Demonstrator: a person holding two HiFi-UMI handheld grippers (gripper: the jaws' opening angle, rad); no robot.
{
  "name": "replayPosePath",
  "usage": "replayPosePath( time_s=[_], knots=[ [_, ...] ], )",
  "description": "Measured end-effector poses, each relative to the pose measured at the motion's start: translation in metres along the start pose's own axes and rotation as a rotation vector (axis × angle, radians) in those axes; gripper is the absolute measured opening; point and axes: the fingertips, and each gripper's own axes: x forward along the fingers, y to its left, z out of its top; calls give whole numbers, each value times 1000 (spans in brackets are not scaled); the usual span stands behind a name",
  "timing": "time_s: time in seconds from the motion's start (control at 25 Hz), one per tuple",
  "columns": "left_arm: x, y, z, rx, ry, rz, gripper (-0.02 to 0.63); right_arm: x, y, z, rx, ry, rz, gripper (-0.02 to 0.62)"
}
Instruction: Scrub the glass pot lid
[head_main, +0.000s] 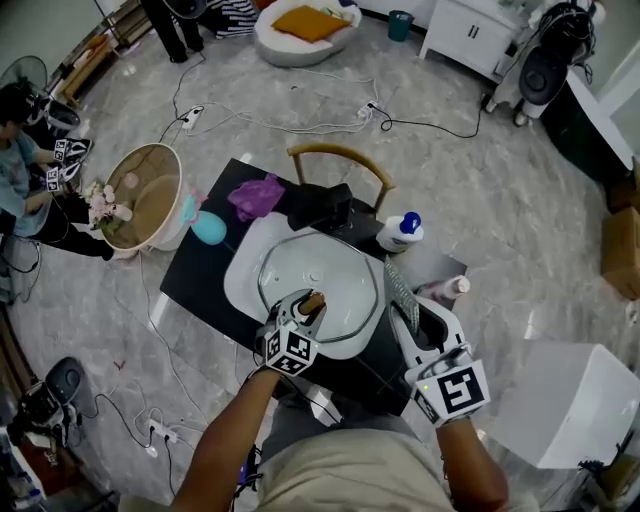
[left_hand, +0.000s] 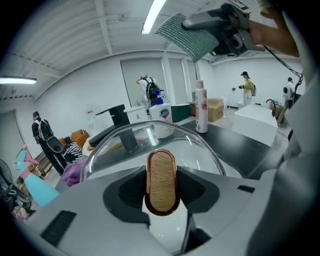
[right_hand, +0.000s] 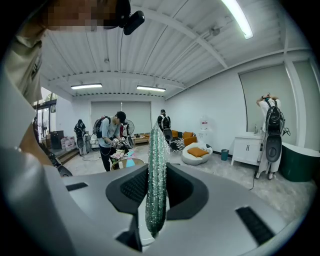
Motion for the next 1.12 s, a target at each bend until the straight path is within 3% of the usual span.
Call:
replayPosePath(
  time_s=[0.48, 0.76, 1.12],
  knots=[
    [66, -6, -20, -61, 92, -92, 176, -7, -13, -21, 9, 40, -33, 84],
    [81, -7, -26, -100, 126, -109, 178, -15, -19, -28, 21, 54, -46, 84],
    [85, -10, -28, -92, 162, -129, 179, -18, -18, -21, 22, 34, -45, 84]
  ],
)
